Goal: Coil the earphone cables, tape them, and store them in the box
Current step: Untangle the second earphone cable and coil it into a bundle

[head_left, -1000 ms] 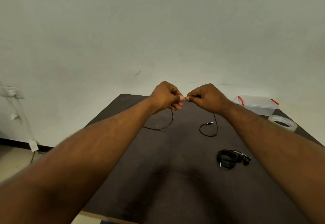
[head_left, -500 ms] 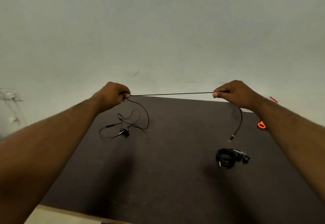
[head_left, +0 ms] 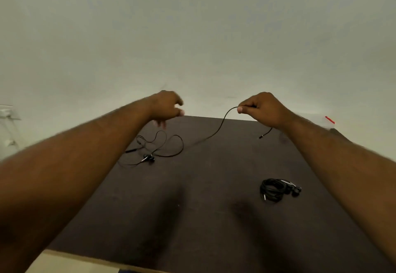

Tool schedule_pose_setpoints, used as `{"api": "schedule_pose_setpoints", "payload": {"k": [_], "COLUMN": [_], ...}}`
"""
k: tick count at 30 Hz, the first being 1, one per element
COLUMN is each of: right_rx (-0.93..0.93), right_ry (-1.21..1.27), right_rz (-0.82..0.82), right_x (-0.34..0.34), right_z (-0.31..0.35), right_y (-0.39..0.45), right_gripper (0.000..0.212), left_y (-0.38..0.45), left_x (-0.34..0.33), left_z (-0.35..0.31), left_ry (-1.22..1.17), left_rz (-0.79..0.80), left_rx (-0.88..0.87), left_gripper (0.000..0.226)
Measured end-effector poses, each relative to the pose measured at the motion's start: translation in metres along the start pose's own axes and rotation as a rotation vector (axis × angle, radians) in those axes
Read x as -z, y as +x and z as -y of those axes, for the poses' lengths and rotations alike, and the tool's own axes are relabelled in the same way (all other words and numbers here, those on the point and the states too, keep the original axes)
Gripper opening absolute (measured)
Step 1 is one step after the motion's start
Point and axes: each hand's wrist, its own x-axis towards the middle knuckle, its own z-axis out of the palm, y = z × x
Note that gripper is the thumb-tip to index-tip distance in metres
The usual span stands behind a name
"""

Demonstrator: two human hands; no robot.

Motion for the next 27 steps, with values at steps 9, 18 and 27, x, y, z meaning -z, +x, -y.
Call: {"api": "schedule_pose_setpoints", "payload": {"k": [9, 18, 27], "right_rx": [0.073, -0.061, -0.120], "right_ry": [-0.012, 0.010, 0.063], "right_rz": [0.033, 0.054, 0.152], "right_x": [-0.016, 0.010, 0.012], "right_z": [0.033, -0.007, -0.032], "right_y": [0.017, -0.003, -0.016], "right_gripper": [0.019, 0.015, 0.014], "left_y": [0.001, -0.006, -0.015], "left_x": [-0.050, -0.008, 0.005], "left_z": [-0.065, 0.006, 0.062], "left_ry": [-0.874, -0.409, -0.198], "left_rz": [-0.094, -0.269, -0.201], "left_rx": [-0.015, -0.060, -0.068], "left_gripper": [0.020, 0.013, 0.007]}}
